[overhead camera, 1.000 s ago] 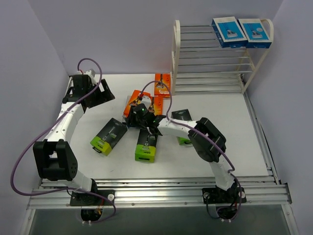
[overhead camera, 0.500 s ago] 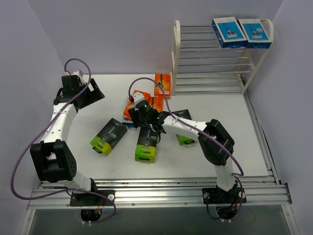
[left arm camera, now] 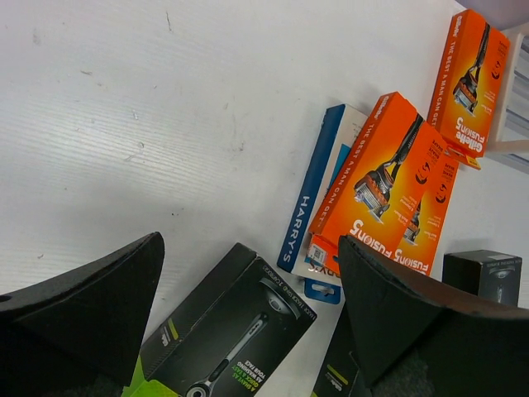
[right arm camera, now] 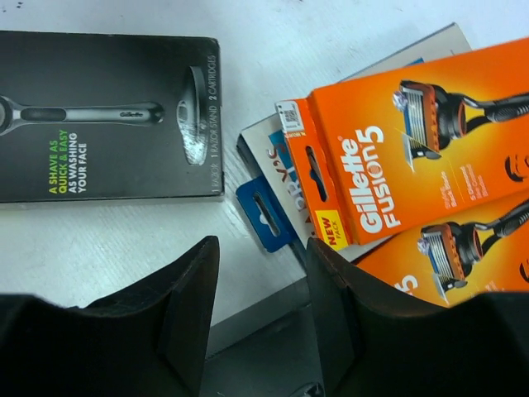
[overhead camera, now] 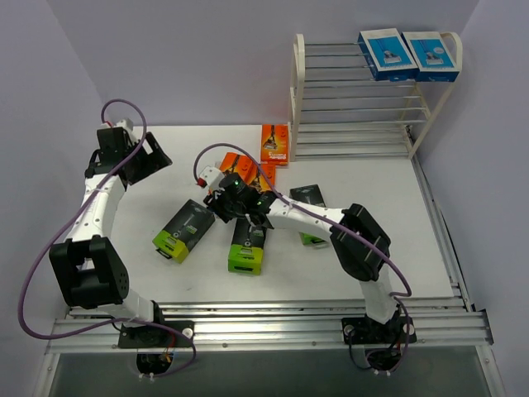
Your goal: Place and organize the shaving razors onto the shelf
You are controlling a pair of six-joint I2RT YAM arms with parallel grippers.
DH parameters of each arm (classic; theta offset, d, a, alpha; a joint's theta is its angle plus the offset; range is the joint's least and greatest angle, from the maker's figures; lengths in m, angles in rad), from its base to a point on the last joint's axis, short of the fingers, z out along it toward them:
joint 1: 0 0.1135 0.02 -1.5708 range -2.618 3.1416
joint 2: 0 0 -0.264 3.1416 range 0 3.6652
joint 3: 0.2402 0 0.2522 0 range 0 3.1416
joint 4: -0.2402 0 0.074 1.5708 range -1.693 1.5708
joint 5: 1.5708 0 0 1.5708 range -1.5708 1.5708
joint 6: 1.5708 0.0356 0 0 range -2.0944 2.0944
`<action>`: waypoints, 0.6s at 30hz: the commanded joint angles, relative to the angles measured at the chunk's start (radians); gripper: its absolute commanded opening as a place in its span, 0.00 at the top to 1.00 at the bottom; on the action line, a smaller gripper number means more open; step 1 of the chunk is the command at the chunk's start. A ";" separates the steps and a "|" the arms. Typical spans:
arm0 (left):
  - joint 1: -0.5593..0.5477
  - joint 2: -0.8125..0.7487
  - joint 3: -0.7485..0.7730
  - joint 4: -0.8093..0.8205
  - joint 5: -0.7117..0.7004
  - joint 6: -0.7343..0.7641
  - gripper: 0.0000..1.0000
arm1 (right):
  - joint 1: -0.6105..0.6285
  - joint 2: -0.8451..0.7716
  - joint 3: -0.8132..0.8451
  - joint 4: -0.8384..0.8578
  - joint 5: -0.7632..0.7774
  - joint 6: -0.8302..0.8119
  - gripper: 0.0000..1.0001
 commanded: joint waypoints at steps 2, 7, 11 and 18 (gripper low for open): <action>0.020 0.006 0.008 0.038 0.039 -0.017 0.05 | 0.015 0.036 0.051 -0.024 -0.040 -0.078 0.57; 0.026 0.010 0.006 0.045 0.057 -0.017 0.04 | 0.016 0.074 0.072 -0.045 -0.046 -0.094 0.57; 0.035 0.021 0.005 0.058 0.092 -0.021 0.18 | 0.016 0.097 0.071 -0.044 -0.045 -0.098 0.58; 0.043 0.010 -0.008 0.056 0.068 -0.035 0.06 | 0.018 0.115 0.072 -0.042 -0.025 -0.111 0.58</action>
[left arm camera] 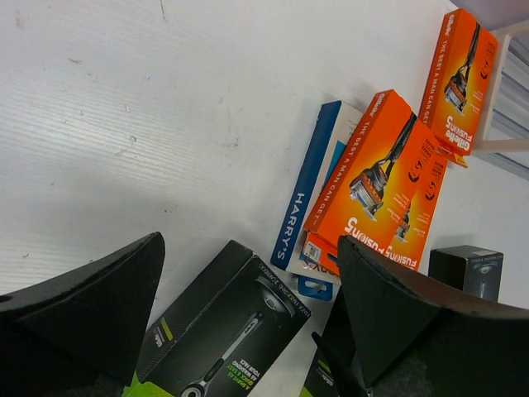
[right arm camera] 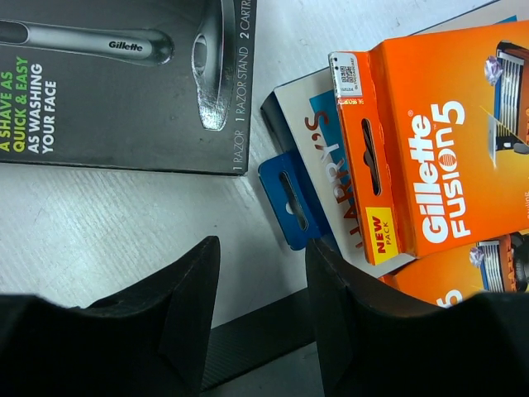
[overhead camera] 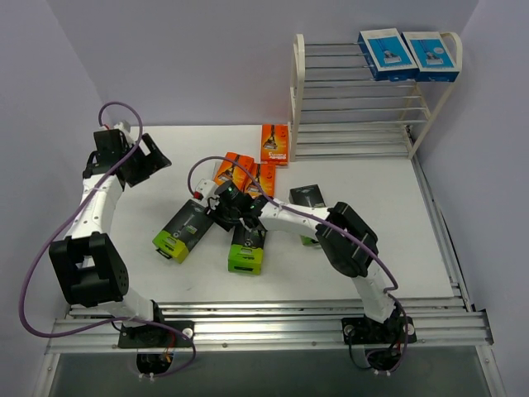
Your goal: Place and organize the shaving razors onto the shelf
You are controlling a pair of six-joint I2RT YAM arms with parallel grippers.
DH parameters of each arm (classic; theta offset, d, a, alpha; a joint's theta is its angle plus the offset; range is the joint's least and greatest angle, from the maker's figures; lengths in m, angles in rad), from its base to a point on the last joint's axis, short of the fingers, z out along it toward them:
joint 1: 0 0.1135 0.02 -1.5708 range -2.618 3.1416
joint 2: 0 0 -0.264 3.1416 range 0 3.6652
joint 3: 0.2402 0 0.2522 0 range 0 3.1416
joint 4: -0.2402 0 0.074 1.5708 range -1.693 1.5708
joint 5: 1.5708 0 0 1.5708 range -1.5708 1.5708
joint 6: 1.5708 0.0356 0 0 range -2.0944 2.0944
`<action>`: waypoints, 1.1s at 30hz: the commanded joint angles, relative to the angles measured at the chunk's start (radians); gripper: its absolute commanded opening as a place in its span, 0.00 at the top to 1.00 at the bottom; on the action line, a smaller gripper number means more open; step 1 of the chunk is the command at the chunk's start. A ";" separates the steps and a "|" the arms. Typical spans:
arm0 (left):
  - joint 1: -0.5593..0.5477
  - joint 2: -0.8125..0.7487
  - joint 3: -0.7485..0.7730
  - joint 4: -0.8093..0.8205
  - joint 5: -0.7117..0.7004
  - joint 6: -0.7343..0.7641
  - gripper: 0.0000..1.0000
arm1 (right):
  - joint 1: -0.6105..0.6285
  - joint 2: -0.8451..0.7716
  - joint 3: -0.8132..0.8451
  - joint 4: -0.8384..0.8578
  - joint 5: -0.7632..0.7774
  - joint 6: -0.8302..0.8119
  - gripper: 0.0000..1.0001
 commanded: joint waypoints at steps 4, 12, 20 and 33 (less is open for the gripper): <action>0.011 -0.021 -0.009 0.036 -0.030 -0.014 0.06 | 0.007 0.019 0.038 -0.005 0.013 -0.027 0.59; 0.020 -0.015 -0.021 0.071 0.047 -0.025 0.06 | 0.014 0.050 0.045 -0.007 0.074 -0.041 0.62; 0.028 -0.010 -0.026 0.085 0.078 -0.036 0.00 | 0.023 0.062 0.041 0.034 0.207 -0.054 0.66; 0.045 0.004 -0.030 0.114 0.147 -0.063 0.34 | 0.023 0.088 0.045 0.045 0.228 -0.071 0.73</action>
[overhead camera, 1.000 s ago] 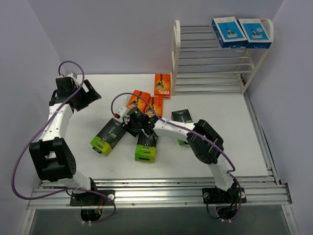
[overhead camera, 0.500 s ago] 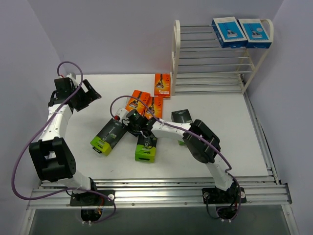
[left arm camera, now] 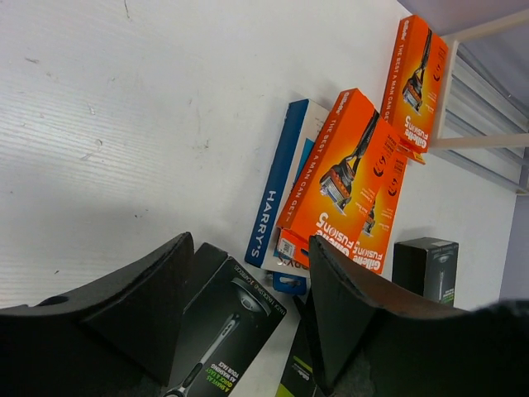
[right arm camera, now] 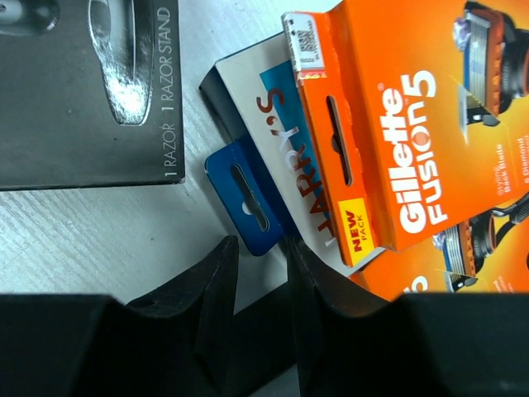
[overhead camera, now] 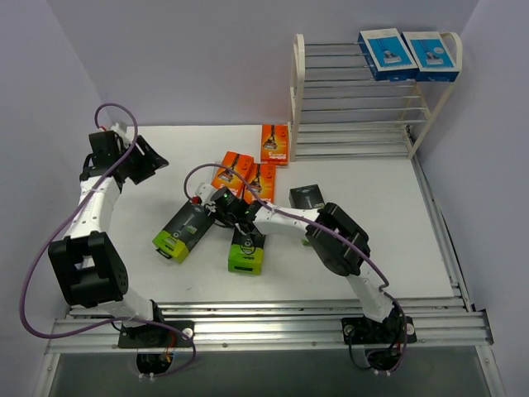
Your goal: Place and organize the shaving razors onto the shelf
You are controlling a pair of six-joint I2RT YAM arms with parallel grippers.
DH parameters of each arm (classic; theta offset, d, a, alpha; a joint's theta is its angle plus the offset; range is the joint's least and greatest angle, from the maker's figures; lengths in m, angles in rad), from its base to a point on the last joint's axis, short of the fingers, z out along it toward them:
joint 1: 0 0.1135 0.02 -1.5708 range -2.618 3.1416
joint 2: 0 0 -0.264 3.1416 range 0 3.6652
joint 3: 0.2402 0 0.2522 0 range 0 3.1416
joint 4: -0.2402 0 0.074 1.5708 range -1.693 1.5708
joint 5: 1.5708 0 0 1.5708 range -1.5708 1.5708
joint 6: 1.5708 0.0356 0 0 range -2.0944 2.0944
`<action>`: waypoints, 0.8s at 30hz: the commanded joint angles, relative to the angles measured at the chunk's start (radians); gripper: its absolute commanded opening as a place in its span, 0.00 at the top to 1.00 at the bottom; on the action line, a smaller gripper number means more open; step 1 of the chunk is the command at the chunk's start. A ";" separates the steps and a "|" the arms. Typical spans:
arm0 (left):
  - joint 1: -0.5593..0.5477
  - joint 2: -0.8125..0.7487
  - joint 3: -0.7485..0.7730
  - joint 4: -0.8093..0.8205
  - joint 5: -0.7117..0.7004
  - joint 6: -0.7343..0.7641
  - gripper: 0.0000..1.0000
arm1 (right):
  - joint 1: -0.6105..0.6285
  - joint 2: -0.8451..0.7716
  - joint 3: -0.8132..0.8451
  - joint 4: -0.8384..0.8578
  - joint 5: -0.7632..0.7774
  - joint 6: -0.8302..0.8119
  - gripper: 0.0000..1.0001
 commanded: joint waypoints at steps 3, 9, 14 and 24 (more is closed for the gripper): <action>0.015 0.007 -0.002 0.055 0.039 -0.015 0.33 | 0.005 0.027 0.036 0.008 -0.002 -0.013 0.73; 0.018 0.008 -0.005 0.061 0.050 -0.021 0.32 | 0.020 0.037 0.039 0.011 0.031 -0.016 0.67; 0.018 0.011 -0.005 0.064 0.058 -0.025 0.32 | 0.020 0.050 0.054 0.012 0.096 -0.014 0.68; 0.019 0.010 -0.006 0.064 0.061 -0.028 0.32 | 0.022 0.075 0.068 0.031 0.156 -0.037 0.80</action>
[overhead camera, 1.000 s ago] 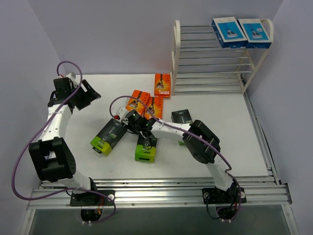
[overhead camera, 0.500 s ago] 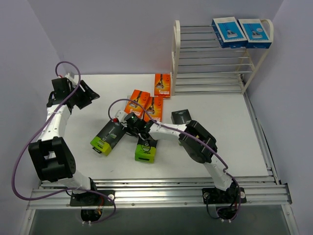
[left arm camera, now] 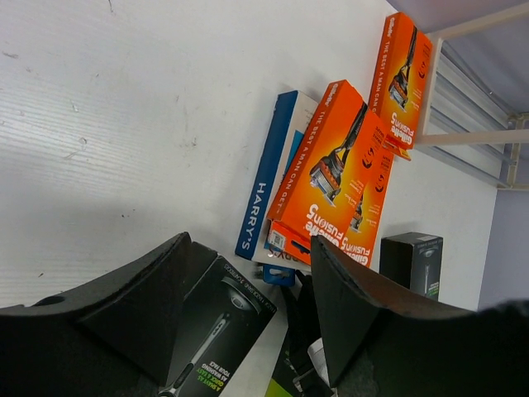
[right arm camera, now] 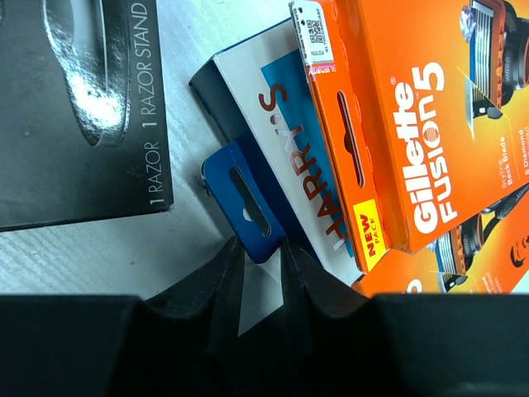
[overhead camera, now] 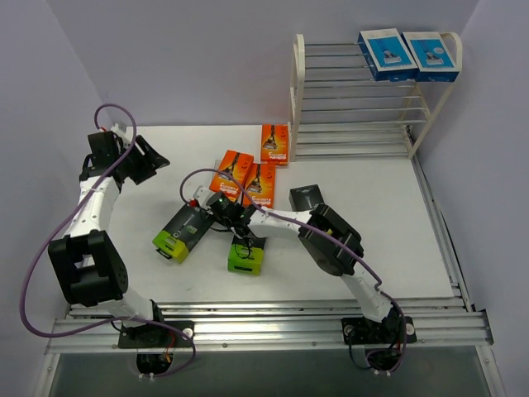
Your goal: Place and organize the shaving razors onto the shelf
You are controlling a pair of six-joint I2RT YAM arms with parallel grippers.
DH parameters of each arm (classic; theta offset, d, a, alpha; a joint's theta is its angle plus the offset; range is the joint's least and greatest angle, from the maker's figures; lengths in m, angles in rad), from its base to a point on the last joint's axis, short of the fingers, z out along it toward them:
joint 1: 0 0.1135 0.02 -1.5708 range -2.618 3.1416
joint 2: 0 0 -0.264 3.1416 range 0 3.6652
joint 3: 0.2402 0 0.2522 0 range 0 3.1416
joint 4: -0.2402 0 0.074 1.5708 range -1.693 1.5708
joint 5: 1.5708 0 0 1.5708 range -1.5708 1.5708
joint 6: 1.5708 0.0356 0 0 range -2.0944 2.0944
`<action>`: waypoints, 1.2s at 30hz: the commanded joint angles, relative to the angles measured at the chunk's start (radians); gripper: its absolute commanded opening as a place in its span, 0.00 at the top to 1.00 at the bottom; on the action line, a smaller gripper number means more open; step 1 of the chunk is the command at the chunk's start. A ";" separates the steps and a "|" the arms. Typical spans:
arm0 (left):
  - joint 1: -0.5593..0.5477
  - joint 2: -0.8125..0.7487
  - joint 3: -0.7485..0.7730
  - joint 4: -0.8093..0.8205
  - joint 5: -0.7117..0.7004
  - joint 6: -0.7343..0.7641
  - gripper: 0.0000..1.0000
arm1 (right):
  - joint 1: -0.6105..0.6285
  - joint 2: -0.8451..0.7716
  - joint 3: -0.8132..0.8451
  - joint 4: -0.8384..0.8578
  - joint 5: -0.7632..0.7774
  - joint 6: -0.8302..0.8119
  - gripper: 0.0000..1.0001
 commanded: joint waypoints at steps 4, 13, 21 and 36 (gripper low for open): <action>0.009 0.001 -0.004 0.053 0.020 -0.007 0.32 | 0.003 0.005 0.036 0.004 0.048 -0.019 0.94; 0.014 0.002 -0.009 0.063 0.034 -0.016 0.32 | 0.015 -0.070 0.034 -0.039 0.050 -0.026 1.00; 0.014 -0.001 -0.013 0.069 0.036 -0.018 0.32 | 0.018 -0.199 0.023 -0.083 0.045 0.012 1.00; 0.012 0.010 -0.015 0.072 0.051 -0.019 0.22 | 0.020 -0.424 -0.065 -0.109 0.082 0.023 1.00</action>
